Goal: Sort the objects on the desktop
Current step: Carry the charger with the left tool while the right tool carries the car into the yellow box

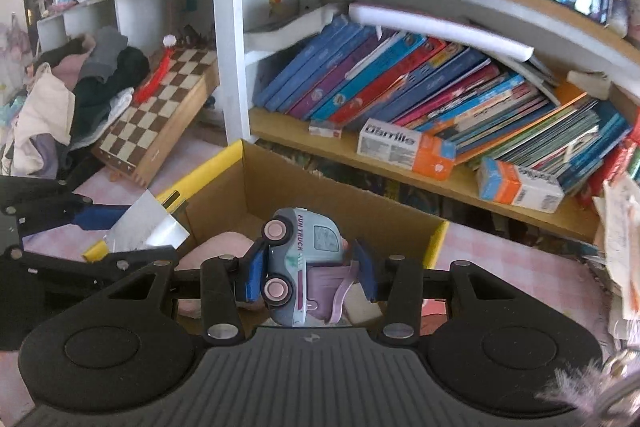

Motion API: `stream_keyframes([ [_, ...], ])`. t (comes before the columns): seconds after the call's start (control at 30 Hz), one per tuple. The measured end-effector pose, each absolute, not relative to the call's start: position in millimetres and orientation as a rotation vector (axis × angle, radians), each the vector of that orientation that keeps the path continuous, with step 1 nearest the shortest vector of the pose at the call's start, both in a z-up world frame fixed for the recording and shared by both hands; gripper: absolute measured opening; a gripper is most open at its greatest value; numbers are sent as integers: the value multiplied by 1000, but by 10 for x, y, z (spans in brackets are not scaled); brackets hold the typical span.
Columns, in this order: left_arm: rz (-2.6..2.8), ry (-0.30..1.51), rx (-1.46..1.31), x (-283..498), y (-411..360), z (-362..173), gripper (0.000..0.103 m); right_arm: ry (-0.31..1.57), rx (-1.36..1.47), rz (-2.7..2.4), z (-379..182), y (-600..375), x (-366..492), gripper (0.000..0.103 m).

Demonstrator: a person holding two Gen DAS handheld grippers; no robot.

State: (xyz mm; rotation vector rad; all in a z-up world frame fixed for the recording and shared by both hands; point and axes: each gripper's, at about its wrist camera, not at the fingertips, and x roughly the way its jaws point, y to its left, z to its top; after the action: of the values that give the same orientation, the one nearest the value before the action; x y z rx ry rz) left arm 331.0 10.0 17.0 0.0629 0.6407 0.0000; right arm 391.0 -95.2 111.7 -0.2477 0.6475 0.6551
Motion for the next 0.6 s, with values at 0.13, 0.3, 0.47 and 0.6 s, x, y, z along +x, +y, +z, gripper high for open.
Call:
stream_keyframes([
  [0.13, -4, 687, 79, 3417, 76, 84, 42, 675, -254, 671, 1002, -818, 4133, 43],
  [0.3, -24, 747, 102, 3530, 4, -23, 42, 692, -284, 699, 905, -575, 4394, 43],
  [0.47, -30, 800, 109, 3590, -39, -131, 42, 698, -336, 730, 809, -309, 4584, 43],
  [0.6, -25, 826, 86, 3609, -39, -173, 42, 728, -381, 752, 671, -98, 4664, 43],
])
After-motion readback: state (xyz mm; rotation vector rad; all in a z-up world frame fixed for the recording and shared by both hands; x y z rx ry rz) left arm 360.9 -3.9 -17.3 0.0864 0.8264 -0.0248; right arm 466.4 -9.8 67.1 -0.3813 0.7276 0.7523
